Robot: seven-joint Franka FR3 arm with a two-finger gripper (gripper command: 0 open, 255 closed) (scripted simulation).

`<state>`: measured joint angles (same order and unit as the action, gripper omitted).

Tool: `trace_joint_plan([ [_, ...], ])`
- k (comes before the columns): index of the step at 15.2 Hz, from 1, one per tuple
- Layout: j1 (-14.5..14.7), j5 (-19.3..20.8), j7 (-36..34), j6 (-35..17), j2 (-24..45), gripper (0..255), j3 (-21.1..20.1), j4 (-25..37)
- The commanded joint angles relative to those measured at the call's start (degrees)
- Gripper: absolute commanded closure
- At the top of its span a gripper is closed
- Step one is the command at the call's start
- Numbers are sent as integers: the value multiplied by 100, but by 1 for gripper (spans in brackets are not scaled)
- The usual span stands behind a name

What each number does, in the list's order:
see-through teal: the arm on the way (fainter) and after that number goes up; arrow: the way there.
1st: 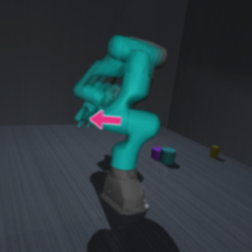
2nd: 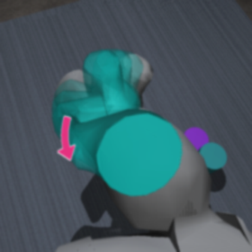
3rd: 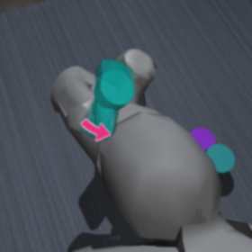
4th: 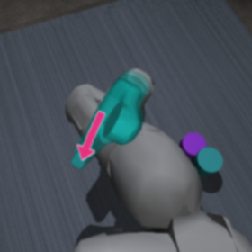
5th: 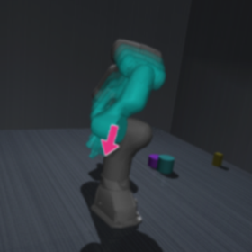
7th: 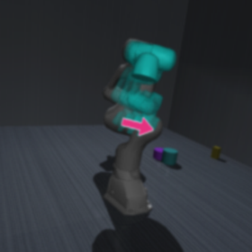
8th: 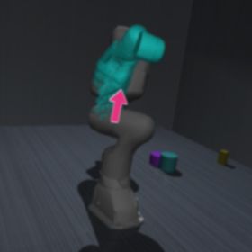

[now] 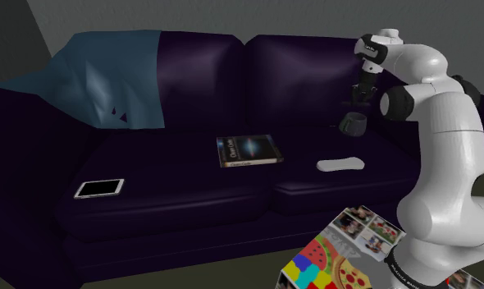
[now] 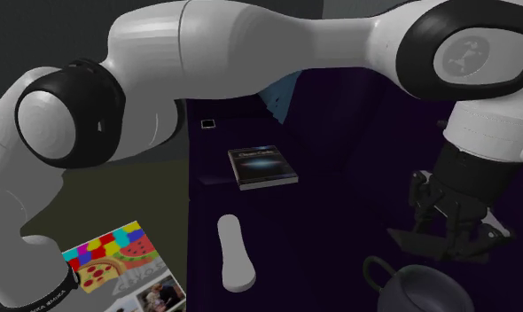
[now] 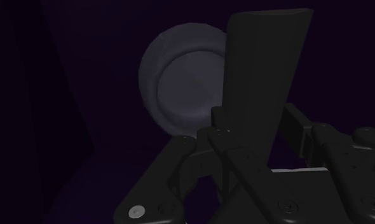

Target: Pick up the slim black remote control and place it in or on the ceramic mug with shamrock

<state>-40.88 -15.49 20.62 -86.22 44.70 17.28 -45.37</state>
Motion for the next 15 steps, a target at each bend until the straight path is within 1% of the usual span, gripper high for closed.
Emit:
trace_joint_plan([
  [1, -49, -11, 72, -78, 55, 255, 0, -31],
  [5, 55, 7, 134, -502, -102, 255, 24, -628],
  [10, 143, 6, 195, -945, -185, 255, 37, -1169],
  [15, 153, 1, 202, -981, -188, 255, 45, -1210],
])
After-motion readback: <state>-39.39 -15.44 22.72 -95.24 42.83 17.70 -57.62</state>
